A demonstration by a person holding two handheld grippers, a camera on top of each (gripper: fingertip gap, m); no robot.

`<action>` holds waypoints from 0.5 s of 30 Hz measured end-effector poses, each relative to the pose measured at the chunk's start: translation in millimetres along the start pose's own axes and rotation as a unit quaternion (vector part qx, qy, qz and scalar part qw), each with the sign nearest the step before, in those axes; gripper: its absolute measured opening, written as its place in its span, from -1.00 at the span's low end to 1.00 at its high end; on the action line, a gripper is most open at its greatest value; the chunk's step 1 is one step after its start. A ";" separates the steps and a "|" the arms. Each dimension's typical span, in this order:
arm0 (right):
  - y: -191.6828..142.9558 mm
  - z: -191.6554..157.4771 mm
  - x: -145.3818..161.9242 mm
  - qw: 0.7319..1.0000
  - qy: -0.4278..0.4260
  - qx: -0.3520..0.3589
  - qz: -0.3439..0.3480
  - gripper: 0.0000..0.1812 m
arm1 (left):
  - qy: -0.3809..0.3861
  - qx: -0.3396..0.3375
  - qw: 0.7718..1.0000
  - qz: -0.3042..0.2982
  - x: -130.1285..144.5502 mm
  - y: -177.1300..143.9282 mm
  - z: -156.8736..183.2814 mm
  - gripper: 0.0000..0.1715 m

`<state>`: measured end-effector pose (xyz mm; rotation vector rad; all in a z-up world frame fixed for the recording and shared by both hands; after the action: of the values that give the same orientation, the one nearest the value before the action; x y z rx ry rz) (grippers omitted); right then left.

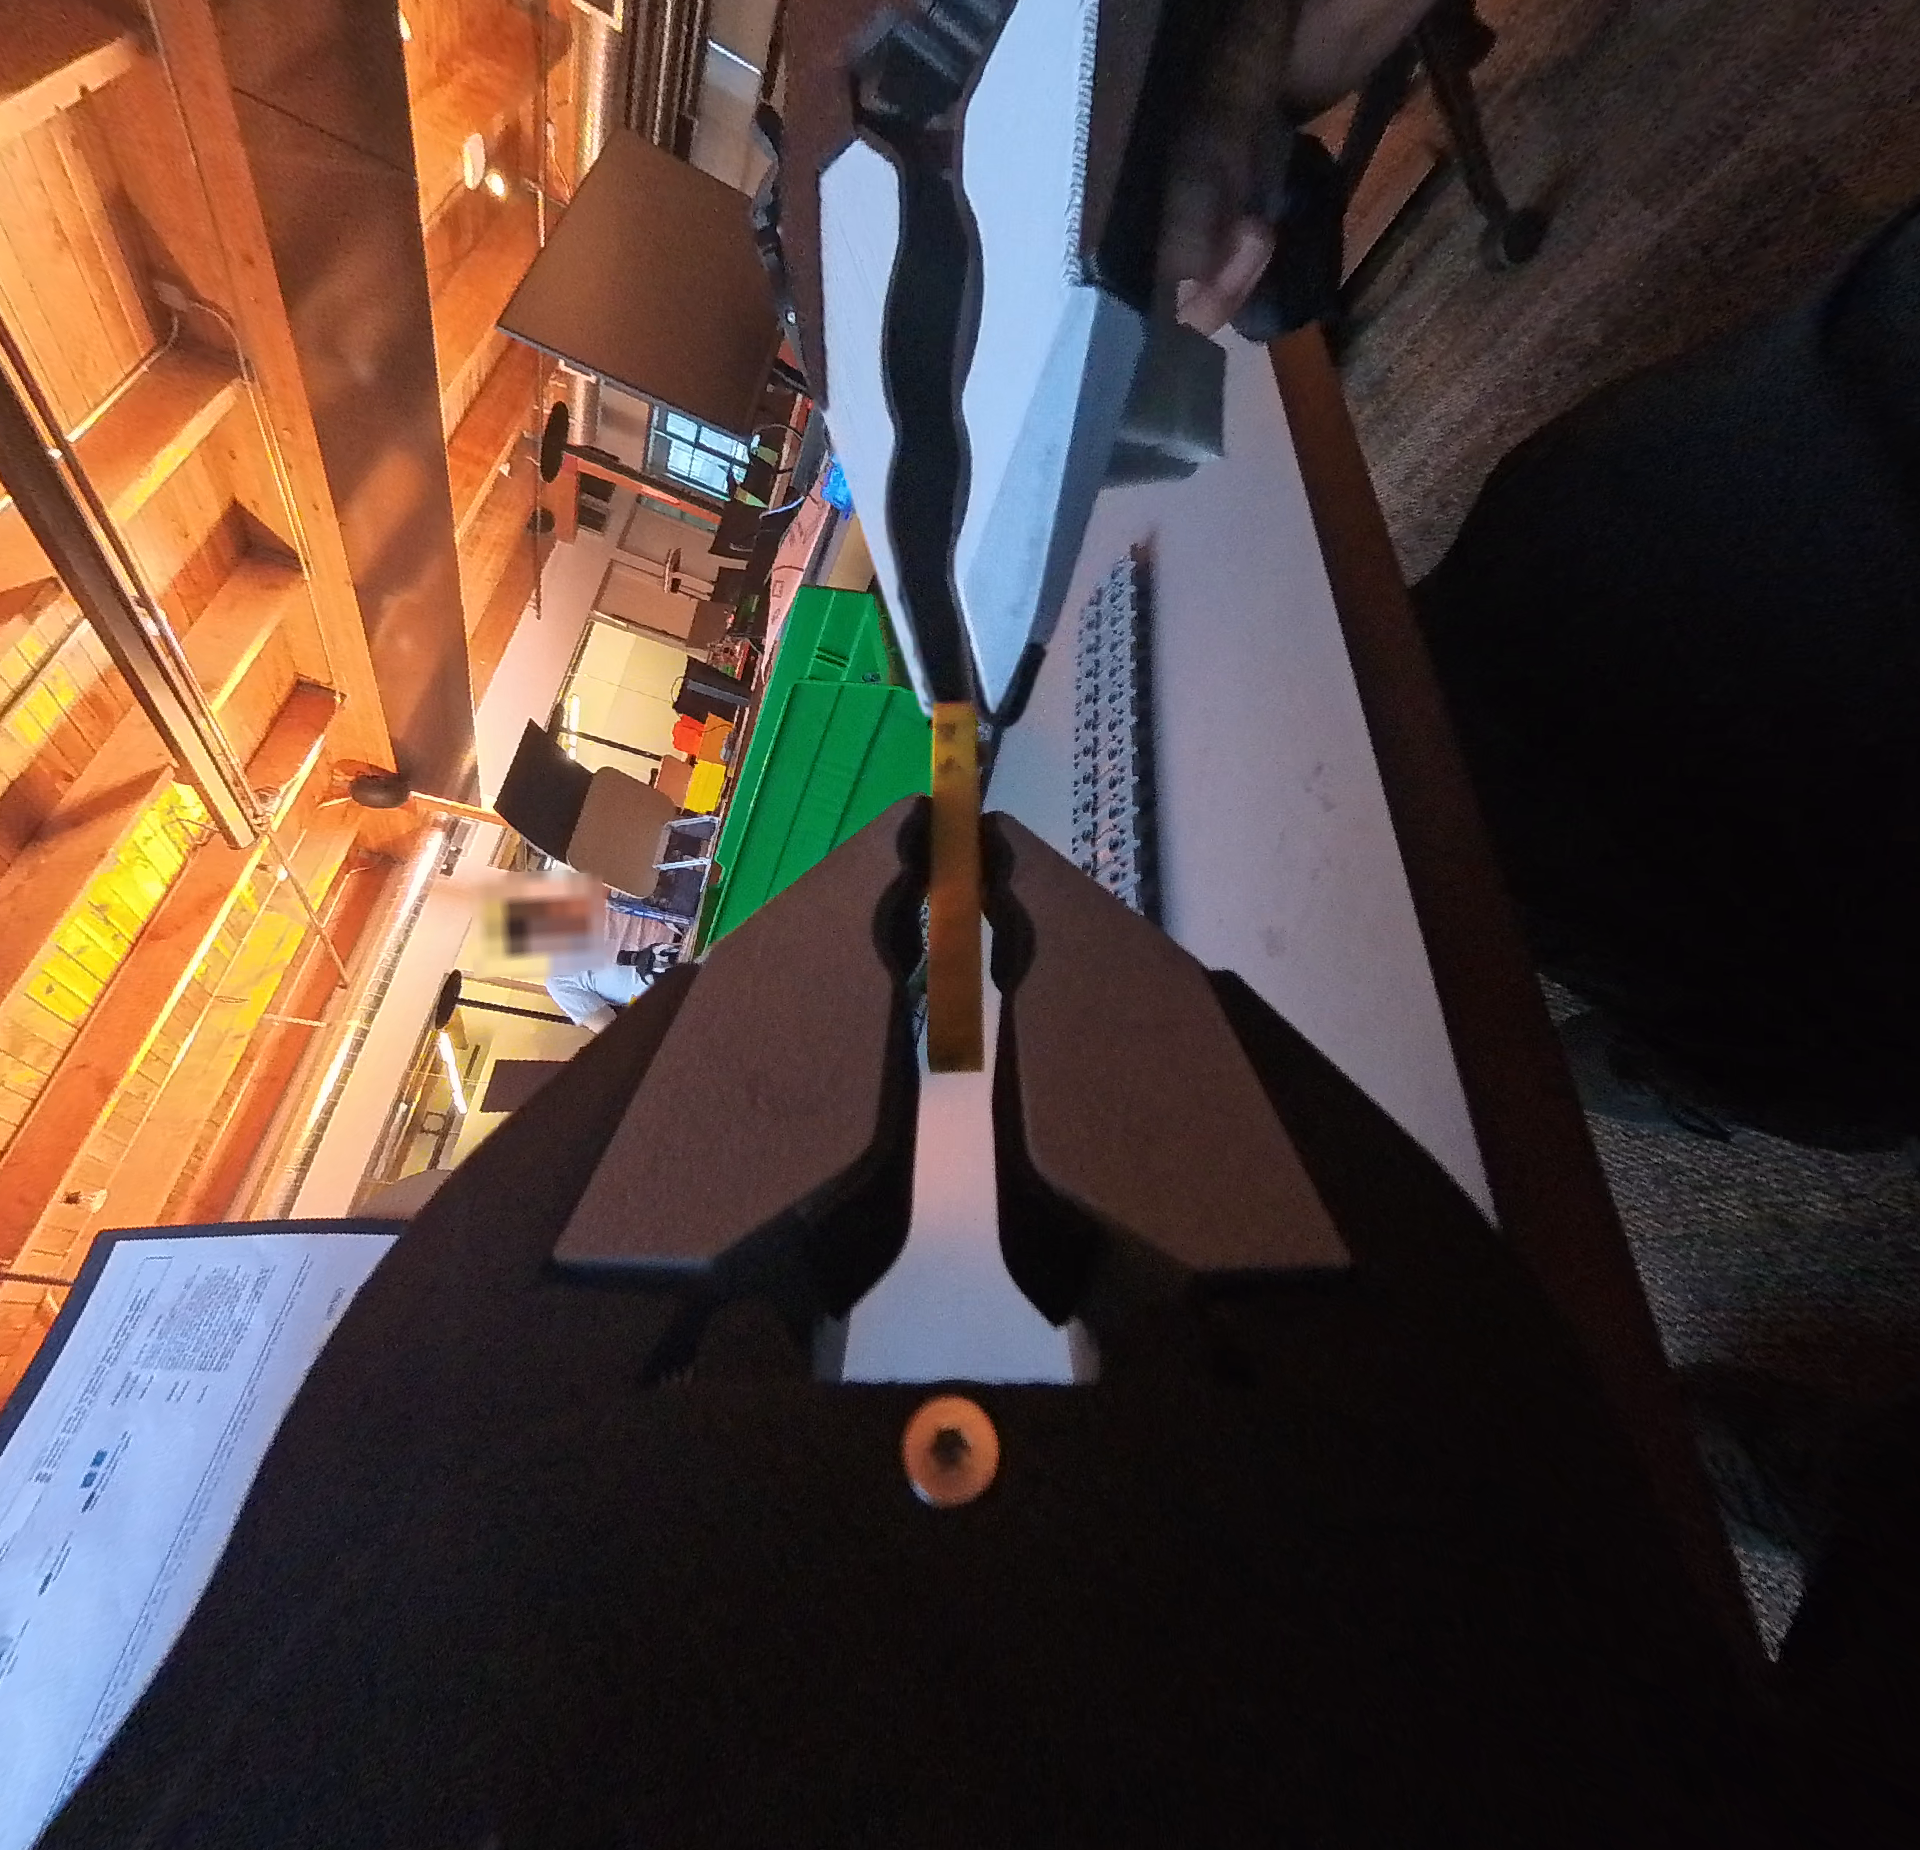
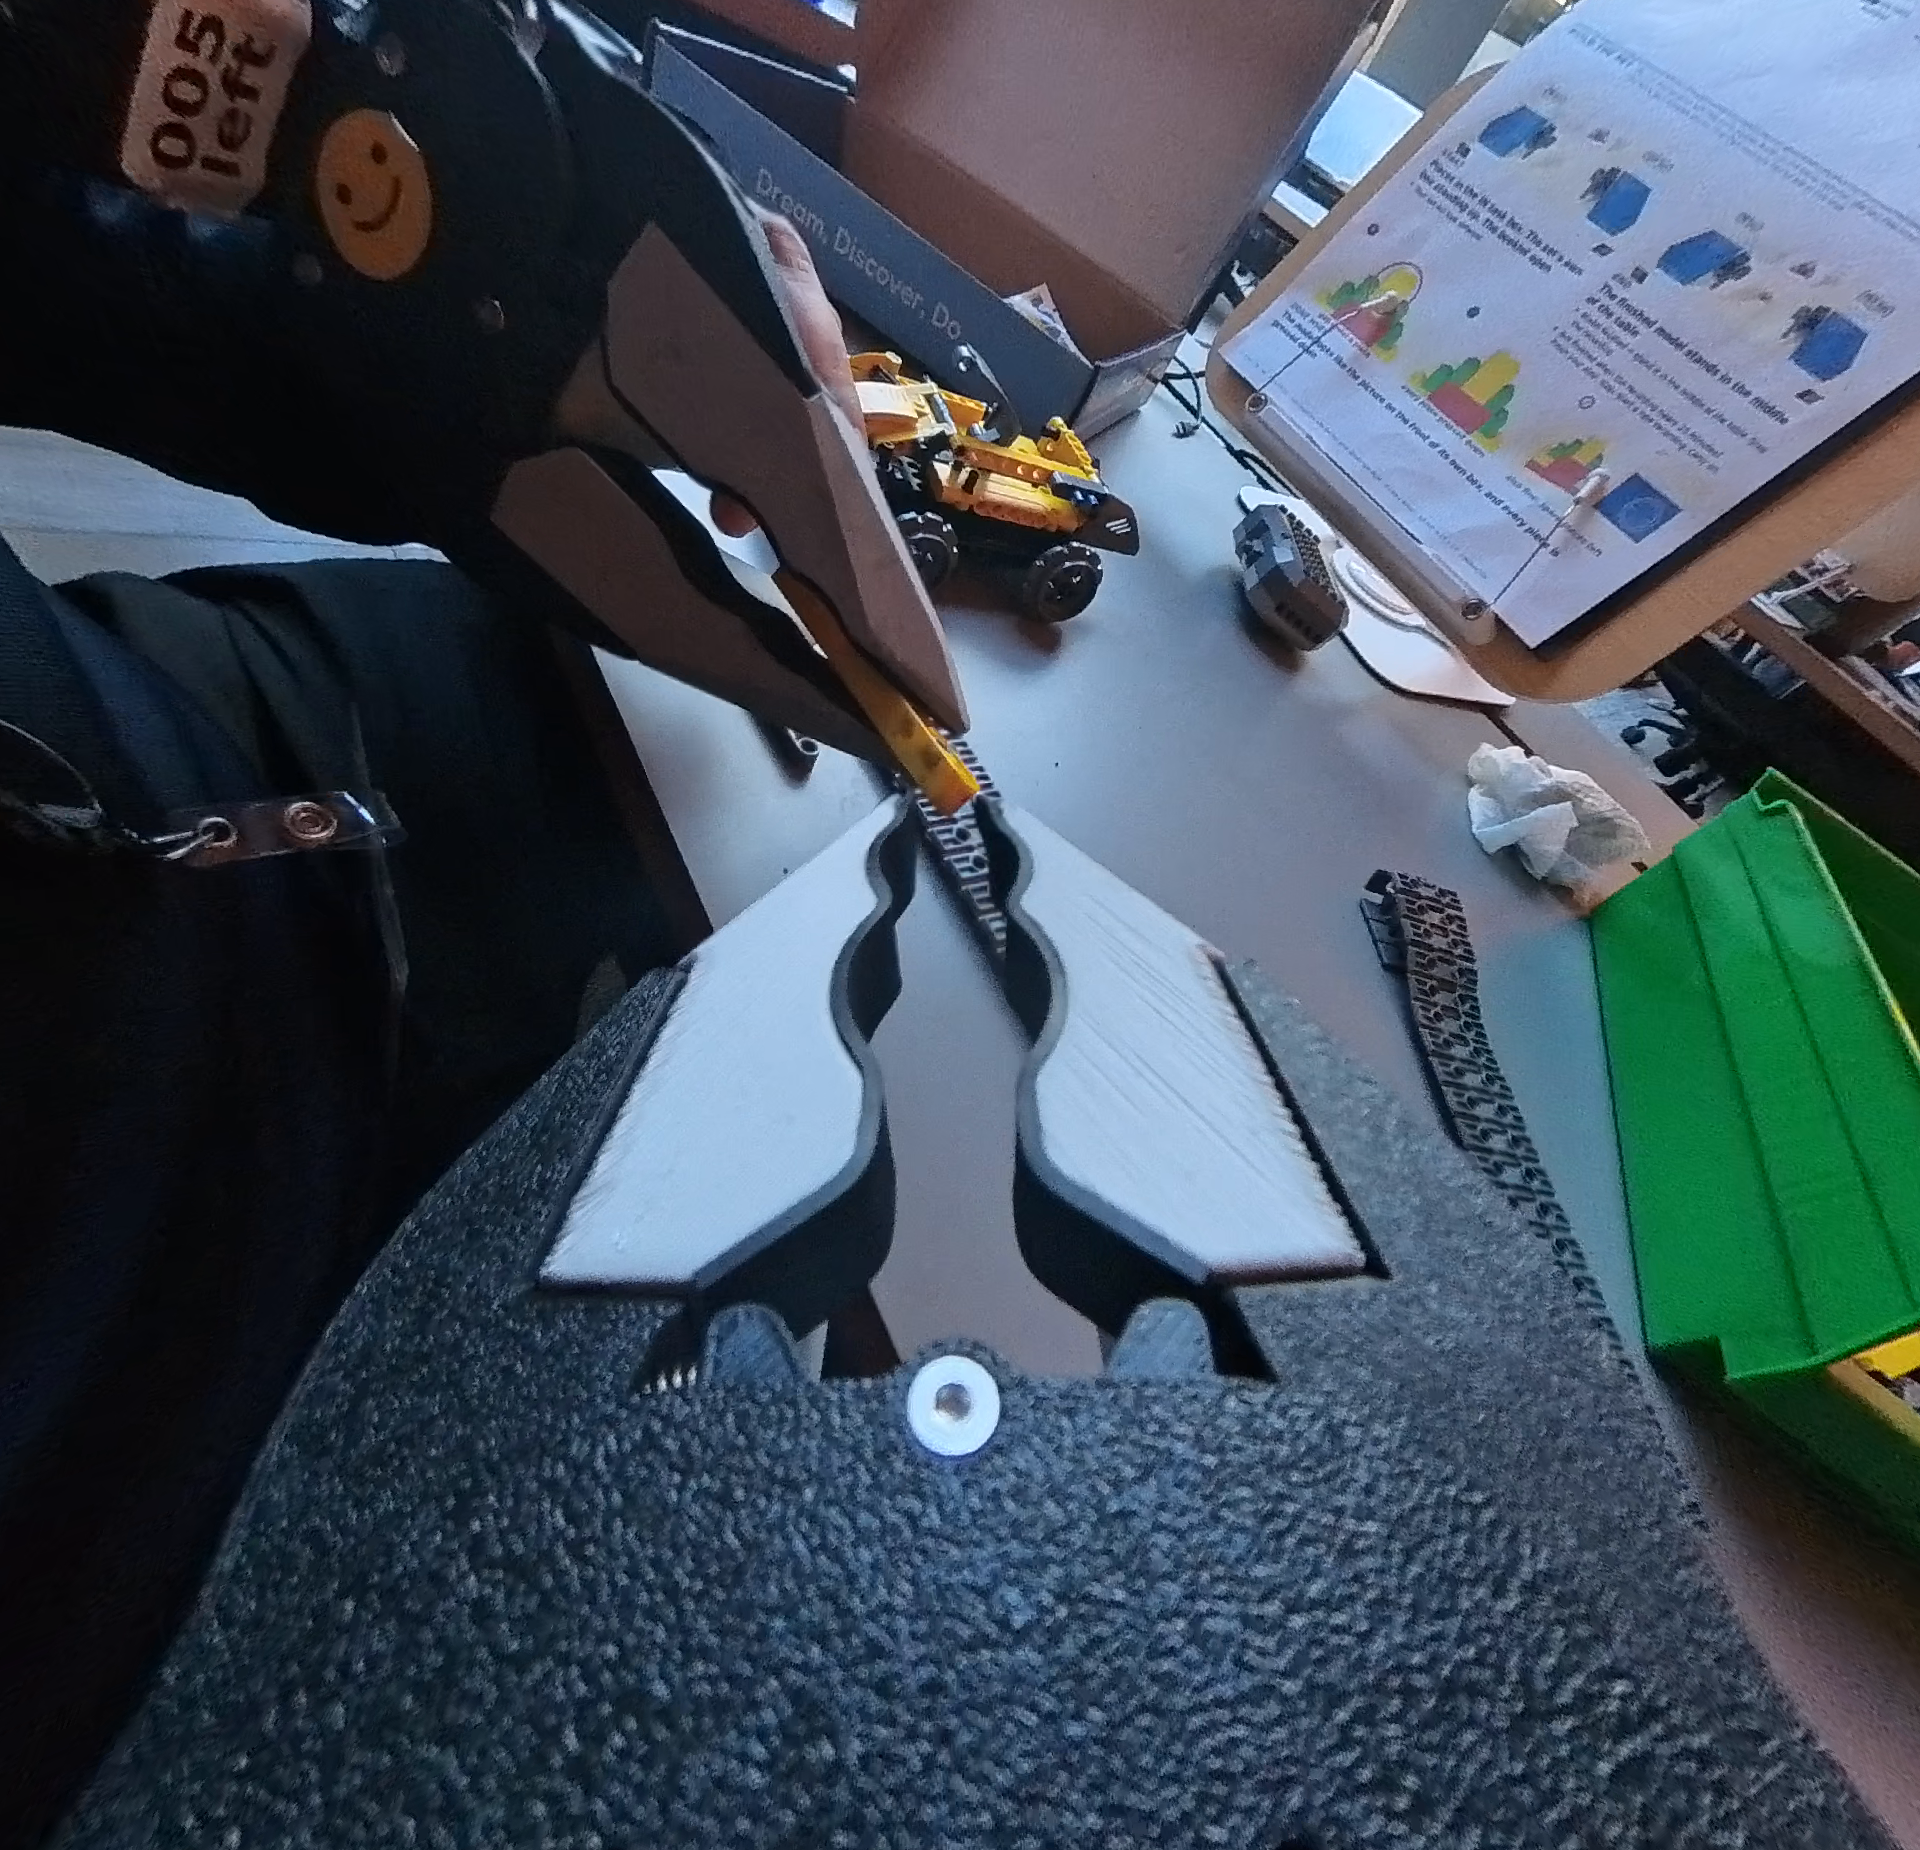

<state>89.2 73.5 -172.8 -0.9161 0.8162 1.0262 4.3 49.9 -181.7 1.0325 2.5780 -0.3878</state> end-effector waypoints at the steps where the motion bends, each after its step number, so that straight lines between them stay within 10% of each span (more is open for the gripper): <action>1: 0.5 -0.3 -0.1 1.000 -0.001 -0.001 -0.001 -0.90 | 0.000 0.000 1.000 0.001 -0.1 0.1 0.3 -0.93; 15: 6.3 -18.4 7.2 0.988 -0.121 -0.090 -0.042 -0.93 | -0.249 0.178 0.950 0.064 3.4 -4.3 14.1 -0.92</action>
<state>83.0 60.7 -187.9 -0.9473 0.4851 1.1249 1.9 43.7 -195.3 1.0422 2.0188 -0.9693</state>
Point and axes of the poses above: each gripper's, where its closed fingertips meet, y out along the fingers, x out of its underside, z = x × y across the jaws, the point moved 5 cm from there along -y, back along the fingers, and after that the axes turned 3 degrees about z, right-handed, at the moved point
